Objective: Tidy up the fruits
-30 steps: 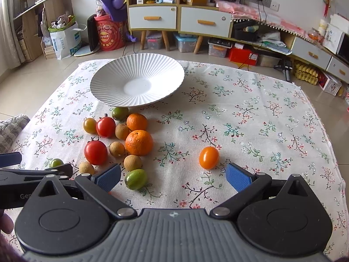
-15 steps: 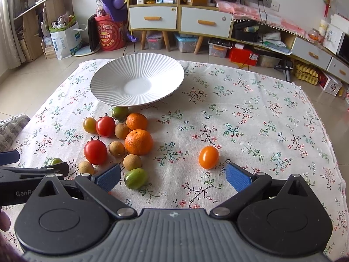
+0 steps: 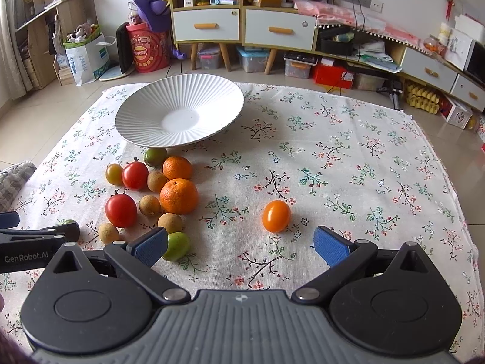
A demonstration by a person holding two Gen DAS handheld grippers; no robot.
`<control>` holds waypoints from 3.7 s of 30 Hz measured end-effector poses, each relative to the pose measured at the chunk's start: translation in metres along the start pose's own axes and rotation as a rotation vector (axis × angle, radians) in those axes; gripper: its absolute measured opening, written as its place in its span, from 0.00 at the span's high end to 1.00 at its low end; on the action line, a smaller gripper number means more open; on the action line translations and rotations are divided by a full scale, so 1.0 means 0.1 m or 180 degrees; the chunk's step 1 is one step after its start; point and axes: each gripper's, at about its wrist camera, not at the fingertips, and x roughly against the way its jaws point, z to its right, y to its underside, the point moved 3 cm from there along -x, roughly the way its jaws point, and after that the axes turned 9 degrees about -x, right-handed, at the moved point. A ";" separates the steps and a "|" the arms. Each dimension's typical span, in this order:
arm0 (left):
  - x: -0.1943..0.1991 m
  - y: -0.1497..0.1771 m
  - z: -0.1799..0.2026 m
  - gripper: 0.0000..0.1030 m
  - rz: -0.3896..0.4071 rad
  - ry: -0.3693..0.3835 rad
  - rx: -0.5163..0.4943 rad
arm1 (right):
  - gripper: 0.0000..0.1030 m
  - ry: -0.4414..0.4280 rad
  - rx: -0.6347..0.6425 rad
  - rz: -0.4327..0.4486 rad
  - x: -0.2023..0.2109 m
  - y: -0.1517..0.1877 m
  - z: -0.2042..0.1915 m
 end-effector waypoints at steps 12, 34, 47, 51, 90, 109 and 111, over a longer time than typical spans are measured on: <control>-0.04 0.10 -0.02 0.07 0.0039 0.0388 -0.0082 | 0.01 -0.0148 -0.0167 -0.0231 -0.12 0.06 0.30; -0.23 0.37 0.31 0.33 0.0284 0.1340 -0.0178 | 0.20 -0.0504 -0.0360 -0.0412 -0.56 0.19 0.52; -0.26 0.36 0.43 0.51 0.0403 0.1252 -0.0354 | 0.45 -0.0286 -0.0255 -0.0144 -0.62 0.10 0.51; -0.25 0.36 0.46 0.60 0.0401 0.1191 -0.0411 | 0.53 -0.0241 -0.0284 -0.0084 -0.63 0.07 0.52; -0.12 0.08 0.42 0.73 0.0640 0.1125 -0.0246 | 0.75 -0.0598 -0.0275 -0.0032 -0.40 -0.15 0.15; -0.19 -0.46 0.35 0.73 0.1042 0.1064 -0.0465 | 0.75 -0.0940 0.0040 0.0059 -0.44 -0.73 -0.27; -0.27 -0.53 0.36 0.73 0.1042 0.1051 -0.0555 | 0.75 -0.0945 0.0058 0.0020 -0.53 -0.79 -0.29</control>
